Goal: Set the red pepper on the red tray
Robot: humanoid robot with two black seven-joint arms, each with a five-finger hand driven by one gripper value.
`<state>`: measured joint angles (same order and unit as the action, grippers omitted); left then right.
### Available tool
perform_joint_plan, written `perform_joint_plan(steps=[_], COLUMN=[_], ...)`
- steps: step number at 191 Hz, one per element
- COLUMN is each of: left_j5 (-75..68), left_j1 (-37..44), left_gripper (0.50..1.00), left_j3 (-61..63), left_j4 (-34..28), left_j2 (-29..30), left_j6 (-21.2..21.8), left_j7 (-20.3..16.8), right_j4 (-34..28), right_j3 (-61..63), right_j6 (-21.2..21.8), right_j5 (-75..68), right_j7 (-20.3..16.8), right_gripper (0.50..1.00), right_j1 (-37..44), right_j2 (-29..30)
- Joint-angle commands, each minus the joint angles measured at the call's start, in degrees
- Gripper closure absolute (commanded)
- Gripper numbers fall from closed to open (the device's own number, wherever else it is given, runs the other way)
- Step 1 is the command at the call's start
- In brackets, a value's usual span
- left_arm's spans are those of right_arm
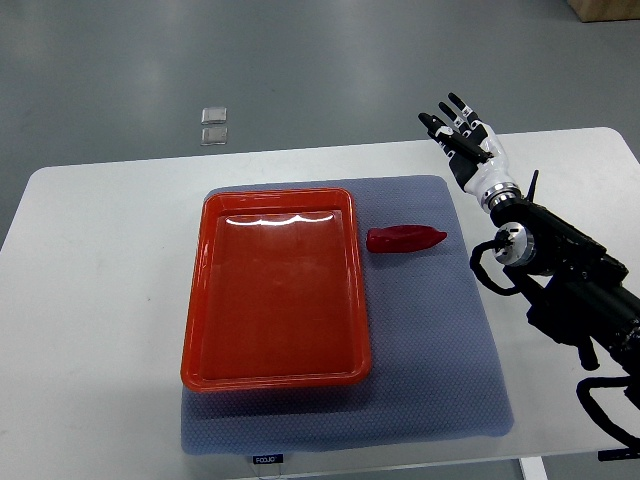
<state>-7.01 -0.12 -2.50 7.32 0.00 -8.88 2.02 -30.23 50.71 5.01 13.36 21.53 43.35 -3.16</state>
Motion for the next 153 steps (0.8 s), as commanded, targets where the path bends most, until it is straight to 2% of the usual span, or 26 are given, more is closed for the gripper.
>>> perform_joint_plan(steps=[1, 153], left_j5=[0.07, -0.02], left_j1=[-0.23, -0.31], left_gripper=[0.500, 0.500], left_j3=[-0.05, -0.13], left_j4=[-0.02, -0.02], left_j2=[0.00, 0.00], left_j6=[0.01, 0.01], left_j7=[0.00, 0.00], right_j4=[0.00, -0.09], right_j3=[0.00, -0.44], right_j6=[0.00, -0.79], right_j5=[0.00, 0.00], right_j7=[0.00, 0.27], right_gripper=[0.585, 0.585], right_j1=[-0.02, 0.07], right_j2=[0.00, -0.26])
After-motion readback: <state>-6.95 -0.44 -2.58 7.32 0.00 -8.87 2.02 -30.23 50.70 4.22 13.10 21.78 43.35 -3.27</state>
